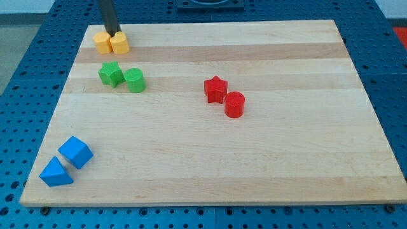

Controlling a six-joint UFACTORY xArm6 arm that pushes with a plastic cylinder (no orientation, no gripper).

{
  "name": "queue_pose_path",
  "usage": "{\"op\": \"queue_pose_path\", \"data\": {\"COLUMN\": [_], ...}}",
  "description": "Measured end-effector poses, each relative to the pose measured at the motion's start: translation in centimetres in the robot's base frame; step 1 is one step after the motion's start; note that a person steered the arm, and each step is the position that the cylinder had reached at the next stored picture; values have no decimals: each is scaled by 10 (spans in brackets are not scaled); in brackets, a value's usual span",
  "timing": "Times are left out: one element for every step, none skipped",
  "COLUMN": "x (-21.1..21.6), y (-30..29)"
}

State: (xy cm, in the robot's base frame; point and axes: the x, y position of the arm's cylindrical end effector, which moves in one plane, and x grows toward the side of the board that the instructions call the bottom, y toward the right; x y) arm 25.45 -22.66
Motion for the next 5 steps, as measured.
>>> {"op": "queue_pose_path", "data": {"x": [29,12,9,42,85], "y": [26,48,65,80,91]}}
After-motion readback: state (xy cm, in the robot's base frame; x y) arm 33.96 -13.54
